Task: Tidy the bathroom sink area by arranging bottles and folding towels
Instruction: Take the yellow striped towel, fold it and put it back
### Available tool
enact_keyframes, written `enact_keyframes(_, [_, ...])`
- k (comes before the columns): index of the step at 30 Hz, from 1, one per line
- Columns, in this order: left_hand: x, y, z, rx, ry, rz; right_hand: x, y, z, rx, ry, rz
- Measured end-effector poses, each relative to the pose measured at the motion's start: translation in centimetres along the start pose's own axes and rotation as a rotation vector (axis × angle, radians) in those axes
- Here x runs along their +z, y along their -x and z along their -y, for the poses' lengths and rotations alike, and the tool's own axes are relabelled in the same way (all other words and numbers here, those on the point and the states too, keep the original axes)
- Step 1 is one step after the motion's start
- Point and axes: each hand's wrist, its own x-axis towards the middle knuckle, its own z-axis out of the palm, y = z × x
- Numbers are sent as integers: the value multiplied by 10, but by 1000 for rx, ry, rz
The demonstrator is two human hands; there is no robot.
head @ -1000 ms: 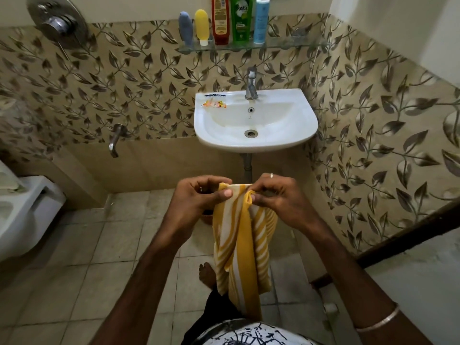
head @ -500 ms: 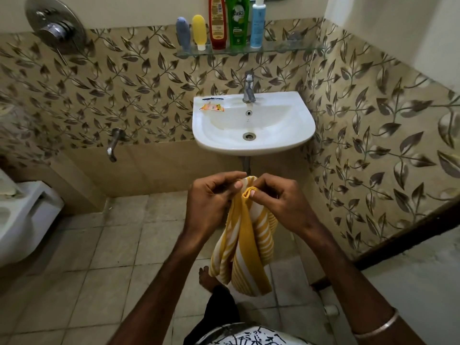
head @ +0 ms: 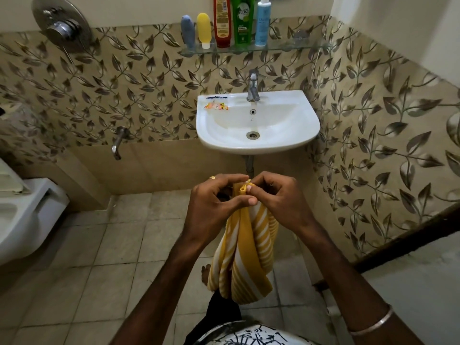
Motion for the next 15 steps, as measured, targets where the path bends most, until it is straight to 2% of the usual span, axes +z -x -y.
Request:
enact_keyframes(3, [1,-2,4,89,-81,-37,1,0,-1,1,-20,2])
enact_keyframes(7, [1,-2,5,149,-68,-73,0,-1,-2,11,-79,6])
enact_keyframes(15, [-8,-9,5,245,-184,-126,-10,-2,-4,57,-158,153])
